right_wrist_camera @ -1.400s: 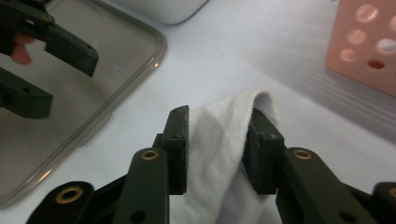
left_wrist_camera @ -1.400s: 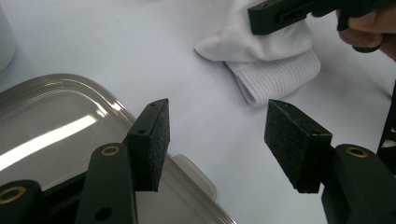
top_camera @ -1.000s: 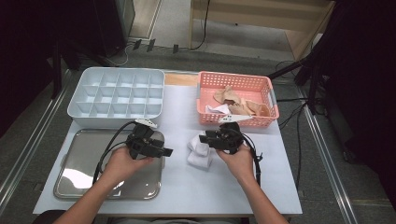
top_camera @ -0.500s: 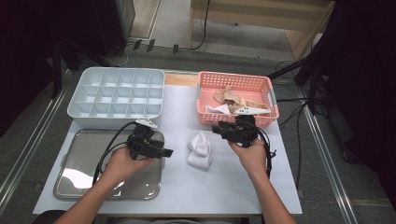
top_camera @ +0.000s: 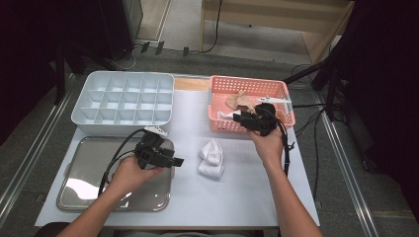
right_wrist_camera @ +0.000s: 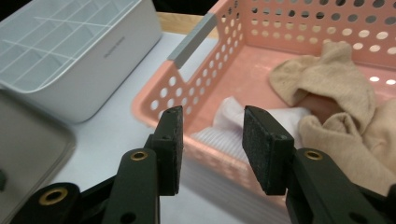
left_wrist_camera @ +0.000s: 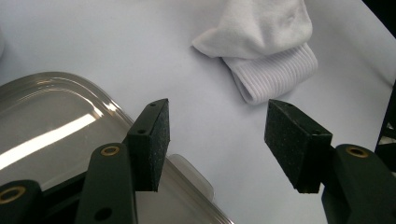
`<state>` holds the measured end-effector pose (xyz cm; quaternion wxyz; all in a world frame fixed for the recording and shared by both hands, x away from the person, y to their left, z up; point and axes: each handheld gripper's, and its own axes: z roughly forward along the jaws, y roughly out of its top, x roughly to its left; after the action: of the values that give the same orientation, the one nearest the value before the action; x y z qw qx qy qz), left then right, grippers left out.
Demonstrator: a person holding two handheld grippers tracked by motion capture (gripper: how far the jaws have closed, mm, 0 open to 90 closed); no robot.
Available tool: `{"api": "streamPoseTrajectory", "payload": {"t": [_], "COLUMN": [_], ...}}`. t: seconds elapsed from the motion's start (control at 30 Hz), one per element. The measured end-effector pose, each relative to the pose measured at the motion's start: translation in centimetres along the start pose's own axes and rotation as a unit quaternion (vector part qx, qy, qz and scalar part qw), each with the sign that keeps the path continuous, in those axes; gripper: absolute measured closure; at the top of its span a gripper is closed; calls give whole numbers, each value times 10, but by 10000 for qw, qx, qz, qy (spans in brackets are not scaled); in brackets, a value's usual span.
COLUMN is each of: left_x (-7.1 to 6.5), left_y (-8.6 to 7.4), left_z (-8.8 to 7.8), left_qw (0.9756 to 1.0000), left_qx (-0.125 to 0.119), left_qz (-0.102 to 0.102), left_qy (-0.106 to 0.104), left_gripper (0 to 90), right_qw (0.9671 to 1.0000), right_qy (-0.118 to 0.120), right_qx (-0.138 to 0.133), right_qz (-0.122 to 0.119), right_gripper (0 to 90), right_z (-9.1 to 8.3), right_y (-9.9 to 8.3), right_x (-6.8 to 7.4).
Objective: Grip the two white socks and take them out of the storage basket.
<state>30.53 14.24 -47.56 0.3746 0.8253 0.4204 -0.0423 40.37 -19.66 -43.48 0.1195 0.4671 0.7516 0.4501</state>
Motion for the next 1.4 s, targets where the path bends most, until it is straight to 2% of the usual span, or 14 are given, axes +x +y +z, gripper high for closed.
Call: {"api": "streamPoseTrajectory", "payload": {"t": [0.13, 0.33, 0.4, 0.5, 0.53, 0.57, 0.63, 0.9, 1.0, 1.07, 1.1, 1.2, 1.27, 1.4], "left_x": [0, 0, 0, -1, -1, -1, -1, -2, -2, -2, -2, -2, -3, -4], "left_y": [0, 0, 0, 0, 0, 0, 0, 0, 0, 0, 0, 0, 0, 0], "left_z": [0, 0, 1, 1, 1, 1, 0, 1, 1, 1, 1, 1, 1, 1], "left_qw": [10000, 10000, 10000, 10000, 10000, 10000, 10000, 10000, 10000, 10000, 10000, 10000, 10000, 10000], "left_qx": [7, 3, 11, 13, 6, 6, 0, -4, 4, -1, 2, 1, -7, -2], "left_qz": [8, 15, 30, 35, 41, 41, 36, 29, 44, 42, 60, 60, 43, 60], "left_qy": [-5, -11, -9, -12, -22, -22, -21, -27, -25, -18, -22, -26, -35, -36], "left_gripper": [416, 416, 416, 416, 416, 416, 416, 416, 417, 416, 416, 416, 417, 417], "right_qw": [9998, 9993, 9983, 9977, 9970, 9970, 9962, 9930, 9926, 9928, 9917, 9903, 9880, 9861], "right_qy": [-177, -364, -548, -642, -724, -724, -740, -939, -924, -918, -929, -921, -938, -1015], "right_qx": [0, 26, 218, 189, 274, 274, 462, 708, 779, 755, 841, 970, 1111, 1221], "right_qz": [6, -29, -11, -92, -93, -93, 33, -76, 157, 163, 291, 387, 514, 492], "right_gripper": [601, 608, 628, 624, 624, 624, 622, 614, 598, 587, 567, 567, 568, 574], "right_z": [18, 34, 41, 44, 49, 49, 57, 72, 76, 77, 78, 79, 81, 87], "right_y": [4, 6, 10, 14, 17, 17, 21, 24, 26, 26, 27, 28, 29, 28], "right_x": [-7, -12, -15, -16, -18, -18, -20, -17, -20, -21, -22, -24, -27, -28]}}
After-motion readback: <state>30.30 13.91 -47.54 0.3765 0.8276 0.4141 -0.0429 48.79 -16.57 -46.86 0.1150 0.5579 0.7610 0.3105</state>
